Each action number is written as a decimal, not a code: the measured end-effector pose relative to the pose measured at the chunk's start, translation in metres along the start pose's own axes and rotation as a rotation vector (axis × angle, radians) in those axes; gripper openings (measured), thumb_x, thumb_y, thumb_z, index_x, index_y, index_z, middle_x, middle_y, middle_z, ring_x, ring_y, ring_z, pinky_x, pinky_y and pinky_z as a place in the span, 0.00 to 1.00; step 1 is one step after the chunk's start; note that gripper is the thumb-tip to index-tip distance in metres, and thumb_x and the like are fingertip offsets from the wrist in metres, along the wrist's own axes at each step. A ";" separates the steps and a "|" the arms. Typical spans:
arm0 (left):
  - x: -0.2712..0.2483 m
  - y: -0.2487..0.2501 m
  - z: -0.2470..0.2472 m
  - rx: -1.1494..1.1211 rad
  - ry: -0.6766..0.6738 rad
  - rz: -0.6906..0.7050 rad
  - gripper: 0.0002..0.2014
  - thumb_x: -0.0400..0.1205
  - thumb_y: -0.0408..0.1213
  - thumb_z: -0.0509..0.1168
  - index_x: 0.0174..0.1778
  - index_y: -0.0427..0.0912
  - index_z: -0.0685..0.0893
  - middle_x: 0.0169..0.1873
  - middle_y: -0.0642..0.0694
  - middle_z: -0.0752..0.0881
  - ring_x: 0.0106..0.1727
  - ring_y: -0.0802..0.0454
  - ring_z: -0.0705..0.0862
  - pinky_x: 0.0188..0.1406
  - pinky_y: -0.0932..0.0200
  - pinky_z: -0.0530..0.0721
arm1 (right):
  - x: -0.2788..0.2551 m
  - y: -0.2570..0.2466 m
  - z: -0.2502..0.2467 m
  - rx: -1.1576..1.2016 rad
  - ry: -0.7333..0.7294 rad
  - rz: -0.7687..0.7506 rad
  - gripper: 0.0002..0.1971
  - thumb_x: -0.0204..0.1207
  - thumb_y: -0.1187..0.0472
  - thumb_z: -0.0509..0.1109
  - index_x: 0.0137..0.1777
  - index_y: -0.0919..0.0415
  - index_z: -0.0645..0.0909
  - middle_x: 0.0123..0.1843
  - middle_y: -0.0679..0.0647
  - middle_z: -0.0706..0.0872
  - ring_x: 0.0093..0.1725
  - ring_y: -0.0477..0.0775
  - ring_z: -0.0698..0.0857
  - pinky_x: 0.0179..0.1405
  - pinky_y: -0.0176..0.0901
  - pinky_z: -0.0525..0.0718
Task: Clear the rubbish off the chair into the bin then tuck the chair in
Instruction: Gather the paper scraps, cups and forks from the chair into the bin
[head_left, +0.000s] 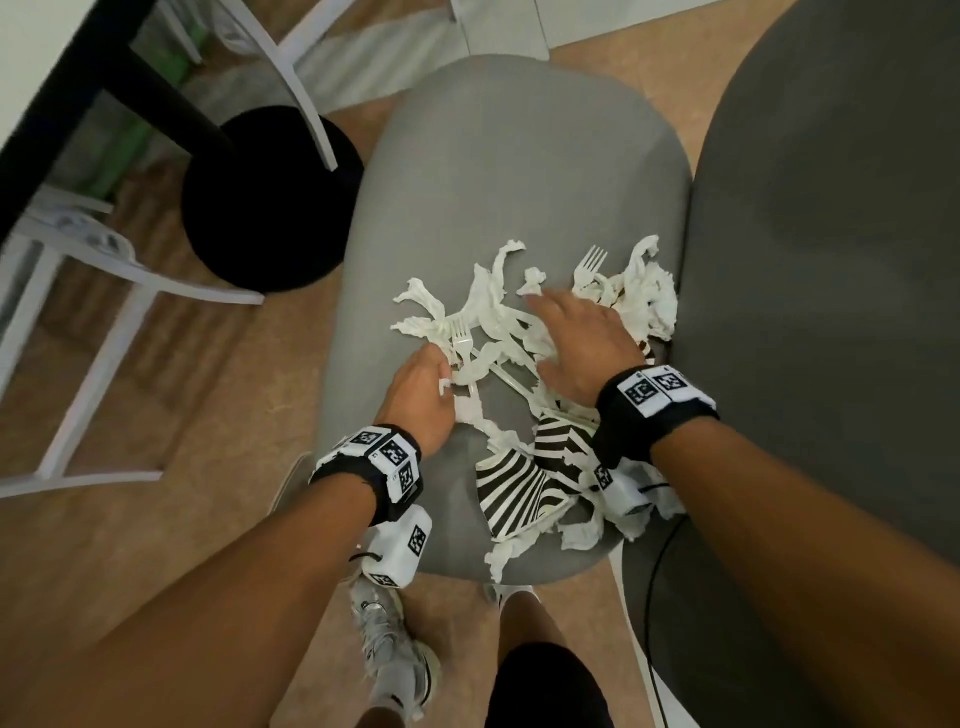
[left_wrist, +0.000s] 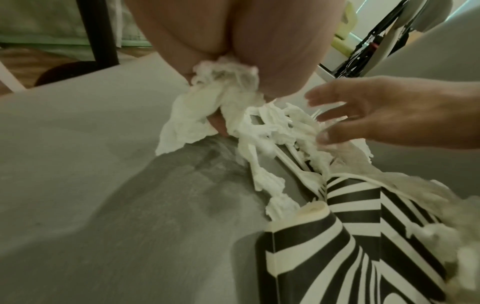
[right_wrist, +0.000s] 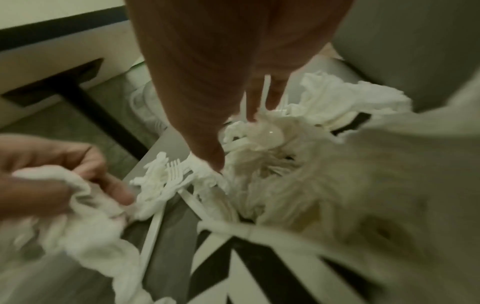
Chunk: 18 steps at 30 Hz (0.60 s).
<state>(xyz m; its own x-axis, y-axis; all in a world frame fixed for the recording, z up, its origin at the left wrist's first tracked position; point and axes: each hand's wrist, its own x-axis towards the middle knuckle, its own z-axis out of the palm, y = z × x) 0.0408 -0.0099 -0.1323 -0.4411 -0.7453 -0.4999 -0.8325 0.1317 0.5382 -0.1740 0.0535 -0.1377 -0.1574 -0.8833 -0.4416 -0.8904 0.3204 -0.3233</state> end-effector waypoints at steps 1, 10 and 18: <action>-0.001 -0.002 -0.002 -0.023 -0.008 -0.024 0.08 0.81 0.27 0.59 0.46 0.46 0.72 0.48 0.46 0.85 0.46 0.44 0.83 0.46 0.51 0.82 | 0.005 -0.004 0.003 -0.083 -0.084 -0.015 0.40 0.76 0.54 0.72 0.85 0.50 0.57 0.84 0.55 0.67 0.79 0.63 0.70 0.79 0.61 0.66; -0.005 -0.011 -0.010 -0.059 -0.015 -0.079 0.05 0.86 0.40 0.56 0.48 0.49 0.76 0.32 0.41 0.86 0.24 0.47 0.78 0.25 0.58 0.71 | 0.008 -0.009 0.013 -0.275 0.060 0.044 0.18 0.80 0.66 0.61 0.69 0.58 0.78 0.59 0.59 0.85 0.60 0.64 0.82 0.64 0.58 0.72; -0.016 -0.028 -0.013 -0.020 0.102 -0.007 0.07 0.81 0.34 0.65 0.41 0.44 0.72 0.40 0.46 0.79 0.42 0.43 0.79 0.40 0.56 0.71 | 0.003 -0.038 -0.010 0.077 0.224 0.078 0.05 0.85 0.62 0.57 0.57 0.61 0.69 0.50 0.60 0.78 0.38 0.65 0.78 0.37 0.57 0.78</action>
<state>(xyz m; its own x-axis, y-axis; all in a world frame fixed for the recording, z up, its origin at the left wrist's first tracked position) 0.0754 -0.0105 -0.1309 -0.3979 -0.8091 -0.4326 -0.8280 0.1137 0.5490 -0.1448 0.0351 -0.1185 -0.3227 -0.9061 -0.2735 -0.8382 0.4078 -0.3622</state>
